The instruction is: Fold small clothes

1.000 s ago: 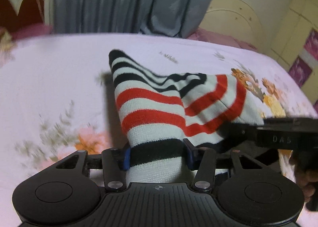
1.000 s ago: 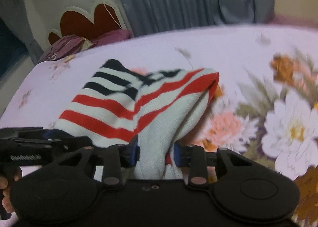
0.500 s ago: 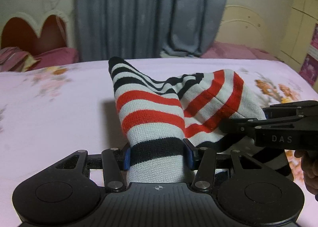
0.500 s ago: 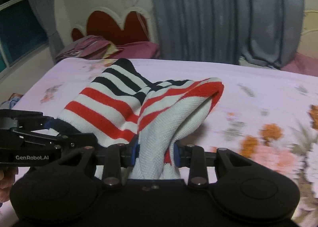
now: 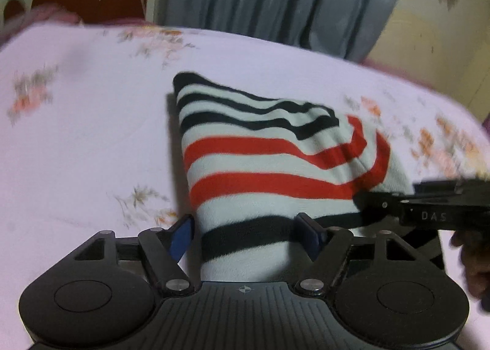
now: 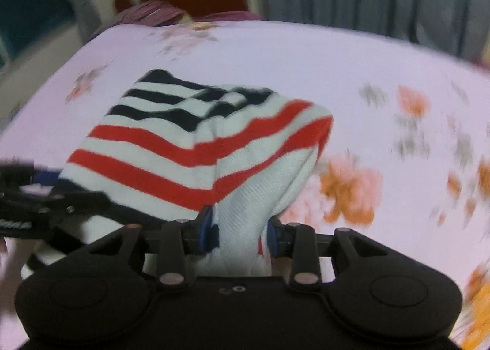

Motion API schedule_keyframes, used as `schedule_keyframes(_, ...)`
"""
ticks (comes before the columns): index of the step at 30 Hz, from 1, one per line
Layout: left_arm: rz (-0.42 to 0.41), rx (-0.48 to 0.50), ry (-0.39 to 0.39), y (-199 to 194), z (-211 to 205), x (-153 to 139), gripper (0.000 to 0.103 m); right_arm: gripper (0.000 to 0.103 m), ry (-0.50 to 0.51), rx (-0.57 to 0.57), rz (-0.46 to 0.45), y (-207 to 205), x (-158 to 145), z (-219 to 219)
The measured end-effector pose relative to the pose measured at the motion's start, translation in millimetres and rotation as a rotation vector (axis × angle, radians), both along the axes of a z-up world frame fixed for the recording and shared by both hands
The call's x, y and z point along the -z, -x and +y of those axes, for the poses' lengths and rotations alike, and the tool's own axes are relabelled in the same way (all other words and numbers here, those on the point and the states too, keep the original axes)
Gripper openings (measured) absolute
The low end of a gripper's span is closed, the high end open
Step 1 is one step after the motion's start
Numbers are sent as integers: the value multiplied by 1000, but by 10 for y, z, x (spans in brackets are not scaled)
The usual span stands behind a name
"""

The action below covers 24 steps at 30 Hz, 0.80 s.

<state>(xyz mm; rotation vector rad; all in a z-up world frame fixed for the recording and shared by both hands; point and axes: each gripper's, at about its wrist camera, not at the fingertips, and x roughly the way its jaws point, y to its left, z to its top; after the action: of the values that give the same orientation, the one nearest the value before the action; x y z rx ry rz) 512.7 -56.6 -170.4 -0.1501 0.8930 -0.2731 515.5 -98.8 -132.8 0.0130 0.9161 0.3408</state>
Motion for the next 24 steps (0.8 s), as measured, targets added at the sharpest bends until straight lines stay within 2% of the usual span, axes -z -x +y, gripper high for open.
schedule_keyframes(2,-3,4,6,-12,4,4,72,34,-5,10,0,1,-10,-44)
schedule_keyframes(5,-30,29,-50,-13,-34,-78,73,36,5,10,-2,-10,-33,-53)
schedule_keyframes(7,-92,24,-93,90,-4,-239,73,41,-17,25,8,50,-105,-82)
schedule_keyframes(9,-154,24,-88,152,110,-407,72,42,0,49,-45,159,-257,-41)
schedule_keyframes(10,-171,29,-70,152,156,-477,56,41,26,55,-108,210,-369,-57)
schedule_keyframes(11,-170,49,-44,103,171,-512,47,39,46,57,-138,233,-428,-30)
schedule_keyframes(12,-153,72,-38,38,140,-511,38,32,50,51,-153,212,-486,-8)
schedule_keyframes(15,-105,146,-50,-147,-39,-400,36,16,53,0,-151,50,-513,127)
schedule_keyframes(16,-51,170,-65,-235,-115,-301,36,9,80,-15,-127,-38,-439,198)
schedule_keyframes(18,-41,180,-94,-228,-196,-210,36,10,176,-12,-35,-196,-180,286)
schedule_keyframes(20,-33,170,-82,-232,-189,-219,36,11,155,7,-51,-234,-73,238)
schedule_keyframes(24,-52,173,-100,-153,-184,-260,36,13,155,27,-45,-202,-133,232)
